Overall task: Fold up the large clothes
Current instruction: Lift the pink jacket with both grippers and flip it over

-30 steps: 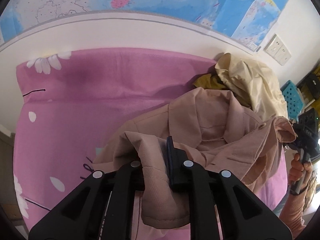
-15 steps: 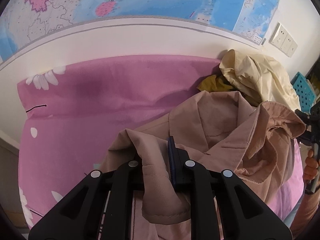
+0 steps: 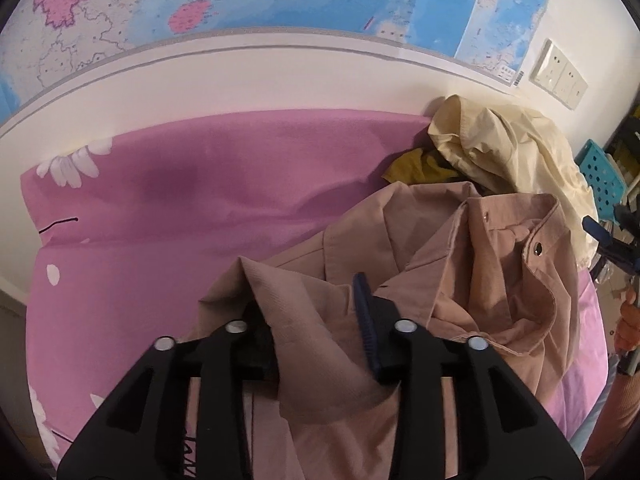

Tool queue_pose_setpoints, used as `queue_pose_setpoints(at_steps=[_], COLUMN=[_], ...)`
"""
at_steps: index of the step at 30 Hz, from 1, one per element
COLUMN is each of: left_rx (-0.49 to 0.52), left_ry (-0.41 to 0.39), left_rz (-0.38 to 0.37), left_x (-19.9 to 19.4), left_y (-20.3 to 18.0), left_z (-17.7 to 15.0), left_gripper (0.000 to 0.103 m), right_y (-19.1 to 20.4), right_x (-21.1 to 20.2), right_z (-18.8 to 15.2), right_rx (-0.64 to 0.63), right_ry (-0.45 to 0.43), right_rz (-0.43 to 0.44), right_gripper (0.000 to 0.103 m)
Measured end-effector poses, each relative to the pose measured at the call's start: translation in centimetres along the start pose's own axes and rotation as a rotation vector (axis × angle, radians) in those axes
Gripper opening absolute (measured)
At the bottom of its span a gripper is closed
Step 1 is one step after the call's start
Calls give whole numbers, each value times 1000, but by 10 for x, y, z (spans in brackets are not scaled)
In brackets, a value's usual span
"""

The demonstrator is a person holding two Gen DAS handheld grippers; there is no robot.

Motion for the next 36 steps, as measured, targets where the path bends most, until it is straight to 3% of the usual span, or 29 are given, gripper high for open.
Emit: queue_pose_setpoints(at_steps=[2, 4, 7, 12, 16, 17, 19, 21, 26, 29, 32, 34, 36], left_rx=[0, -7, 6, 15, 114, 146, 204, 230, 299, 317, 288, 255, 212], left_ry=[-26, -57, -112, -195, -227, -224, -201, -181, -130, -106, -75, -61, -37], left_rz=[-16, -35, -25, -50, -35, -25, -18, -30, -25, 32, 72, 77, 82], left_x=[-5, -11, -25, -50, -64, -64, -59, -53, -35, -23, -11, -5, 4], left_y=[-2, -3, -3, -5, -23, -28, -39, -44, -51, -45, -32, -22, -8], left_z=[1, 2, 4, 5, 0, -2, -8, -13, -23, -20, -16, -14, -17], left_gripper=[49, 65, 79, 84, 86, 86, 87, 87, 87, 87, 87, 80, 76], right_y=[8, 14, 22, 32, 34, 34, 32, 32, 62, 78, 93, 100, 91], right_x=[5, 14, 33, 60, 88, 93, 106, 114, 101, 97, 93, 94, 111], right_z=[-12, -27, -57, -90, -105, -107, -111, -110, -82, -61, -37, -26, -23], right_rx=[-120, -226, -381, -508, -591, -605, -634, -630, -626, -638, -643, -632, -665], right_ry=[19, 52, 128, 219, 260, 266, 286, 299, 178, 125, 51, 23, 35], right_rz=[-77, -147, -222, -239, -266, -282, -314, -305, -239, -234, -240, -227, -296], right_gripper=[77, 78, 79, 84, 83, 75, 25, 8, 6, 6, 5, 5, 6])
Point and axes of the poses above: each gripper's, at about its wrist camera, not at the fingertips, and x roughly the way its jaws point, y to its left, z to its top, the point moved 8 cm from there along x, roughly the way its jaws point, and after that the axes turned 11 degrees about x, right-handed, at the moved point
